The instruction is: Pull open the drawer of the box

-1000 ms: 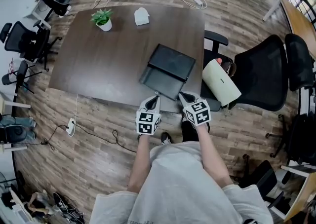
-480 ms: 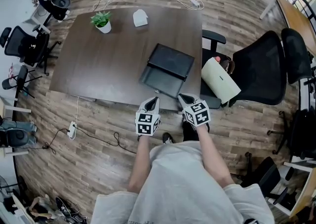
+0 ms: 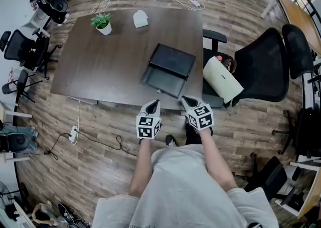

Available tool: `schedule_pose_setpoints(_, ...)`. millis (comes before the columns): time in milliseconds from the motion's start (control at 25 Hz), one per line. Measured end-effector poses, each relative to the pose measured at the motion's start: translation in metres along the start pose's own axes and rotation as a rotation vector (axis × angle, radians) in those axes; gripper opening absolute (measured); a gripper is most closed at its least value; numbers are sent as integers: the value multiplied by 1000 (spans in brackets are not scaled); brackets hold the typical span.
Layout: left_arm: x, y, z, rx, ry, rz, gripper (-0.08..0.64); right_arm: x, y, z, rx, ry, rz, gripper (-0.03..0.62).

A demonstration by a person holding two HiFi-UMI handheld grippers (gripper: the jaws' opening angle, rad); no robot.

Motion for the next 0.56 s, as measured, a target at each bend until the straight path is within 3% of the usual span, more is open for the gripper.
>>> schedule_pose_setpoints(560,13,0,-14,37,11,1,54,-12,5,-20,64,7,-26,2)
Point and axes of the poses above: the fingertips, and each gripper's own axes: z forward along the fingers, x to its right, y out of its underside, the point moved 4 cm from there along -z, backward along the fingers, and after that the axes turned 3 degrees about z, right-handed, at the moved point
